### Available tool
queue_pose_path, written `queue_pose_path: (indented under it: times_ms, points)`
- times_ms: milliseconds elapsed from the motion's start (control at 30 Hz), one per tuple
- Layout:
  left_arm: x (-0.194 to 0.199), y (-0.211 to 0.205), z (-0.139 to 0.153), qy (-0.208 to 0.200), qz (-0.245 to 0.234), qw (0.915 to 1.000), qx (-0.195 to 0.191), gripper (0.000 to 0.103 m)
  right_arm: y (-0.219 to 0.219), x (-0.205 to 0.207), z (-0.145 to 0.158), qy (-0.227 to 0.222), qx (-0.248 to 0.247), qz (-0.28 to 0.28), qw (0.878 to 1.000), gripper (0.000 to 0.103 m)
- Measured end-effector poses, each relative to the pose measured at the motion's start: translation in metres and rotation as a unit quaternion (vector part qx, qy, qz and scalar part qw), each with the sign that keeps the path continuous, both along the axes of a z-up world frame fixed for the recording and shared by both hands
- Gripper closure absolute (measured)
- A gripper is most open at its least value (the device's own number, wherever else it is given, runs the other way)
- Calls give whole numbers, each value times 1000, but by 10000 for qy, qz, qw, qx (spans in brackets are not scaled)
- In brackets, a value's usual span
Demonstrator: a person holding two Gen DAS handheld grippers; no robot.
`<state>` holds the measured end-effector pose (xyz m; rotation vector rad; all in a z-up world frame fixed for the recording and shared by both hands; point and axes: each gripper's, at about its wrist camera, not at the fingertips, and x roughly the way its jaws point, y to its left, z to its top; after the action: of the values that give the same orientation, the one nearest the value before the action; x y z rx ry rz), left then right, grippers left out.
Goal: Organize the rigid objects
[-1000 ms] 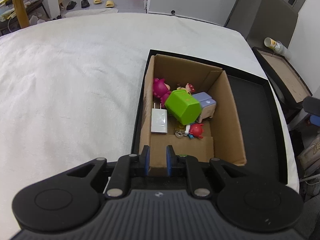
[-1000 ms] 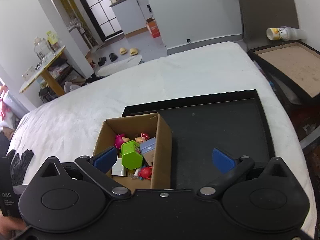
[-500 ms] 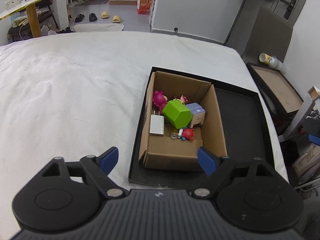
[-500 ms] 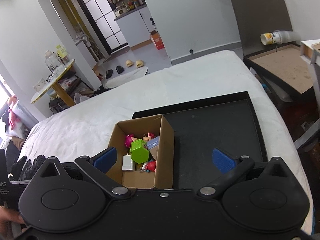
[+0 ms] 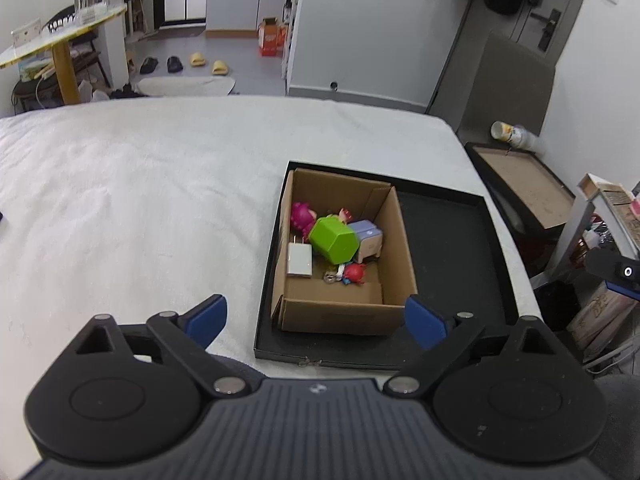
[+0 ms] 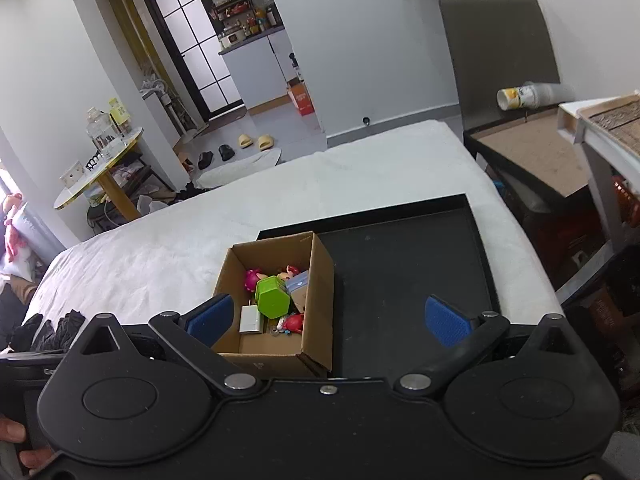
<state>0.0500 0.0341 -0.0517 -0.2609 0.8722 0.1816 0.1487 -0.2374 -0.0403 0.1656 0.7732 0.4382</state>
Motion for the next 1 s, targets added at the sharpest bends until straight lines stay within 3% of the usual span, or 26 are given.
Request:
queue_pose_path:
  times_ms: [700, 1000]
  points:
    - [-73, -30, 50, -526, -329, 9976, 305, 6, -28, -61, 36, -404, -171, -38, 9990, 0]
    - [-97, -44, 56, -629, -511, 9961, 336, 6, -30, -84, 49, -585, -131, 119, 9981, 0]
